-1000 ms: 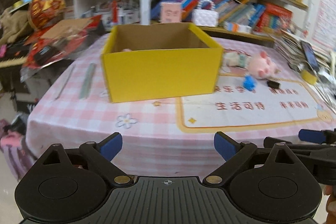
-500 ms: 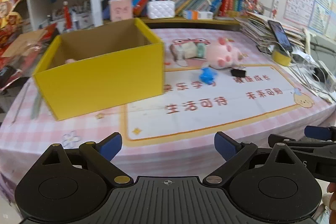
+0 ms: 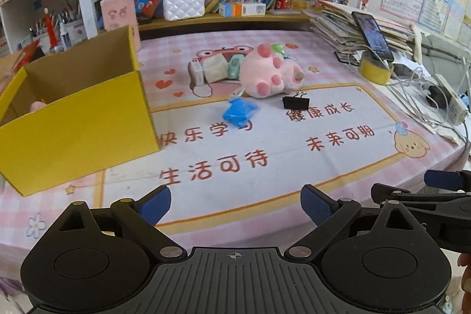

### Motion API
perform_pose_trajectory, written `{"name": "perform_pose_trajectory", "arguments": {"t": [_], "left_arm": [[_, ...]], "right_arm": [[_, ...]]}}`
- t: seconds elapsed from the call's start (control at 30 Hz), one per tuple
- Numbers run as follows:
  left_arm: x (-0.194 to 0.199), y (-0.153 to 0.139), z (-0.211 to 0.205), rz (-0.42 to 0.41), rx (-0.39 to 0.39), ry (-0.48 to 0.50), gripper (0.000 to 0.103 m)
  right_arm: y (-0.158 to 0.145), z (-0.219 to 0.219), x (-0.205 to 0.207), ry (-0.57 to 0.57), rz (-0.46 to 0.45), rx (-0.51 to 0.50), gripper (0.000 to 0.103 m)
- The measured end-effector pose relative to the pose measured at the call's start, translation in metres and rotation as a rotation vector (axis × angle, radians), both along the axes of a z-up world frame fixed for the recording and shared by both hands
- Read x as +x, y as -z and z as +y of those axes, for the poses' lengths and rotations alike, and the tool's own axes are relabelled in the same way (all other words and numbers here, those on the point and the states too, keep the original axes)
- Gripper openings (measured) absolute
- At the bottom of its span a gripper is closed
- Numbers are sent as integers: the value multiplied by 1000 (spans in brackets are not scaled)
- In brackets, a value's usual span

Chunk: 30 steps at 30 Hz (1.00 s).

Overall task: Organize objects
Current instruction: 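Lift both tools out of the box and move toward the remaining toys, then grasp the blue bag with the left gripper while the right grasps the black binder clip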

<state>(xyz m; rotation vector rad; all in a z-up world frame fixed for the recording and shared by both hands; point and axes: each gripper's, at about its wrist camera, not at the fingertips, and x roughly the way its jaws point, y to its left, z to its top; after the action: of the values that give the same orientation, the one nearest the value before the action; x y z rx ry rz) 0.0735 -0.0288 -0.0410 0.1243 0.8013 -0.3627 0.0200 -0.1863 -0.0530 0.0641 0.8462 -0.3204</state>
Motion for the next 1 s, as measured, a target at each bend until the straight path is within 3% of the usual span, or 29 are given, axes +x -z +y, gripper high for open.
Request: {"name": "perform_pose_trajectory", "arguments": {"t": [0.57,1.0], "left_arm": [[37,10,-52,39,51,-122,97],[68,4,-68,-17,79,-216,96]], "right_arm": [[17,-59,58,-113,33,79,75],[12,-82,99,-190,-22,129,74]]}}
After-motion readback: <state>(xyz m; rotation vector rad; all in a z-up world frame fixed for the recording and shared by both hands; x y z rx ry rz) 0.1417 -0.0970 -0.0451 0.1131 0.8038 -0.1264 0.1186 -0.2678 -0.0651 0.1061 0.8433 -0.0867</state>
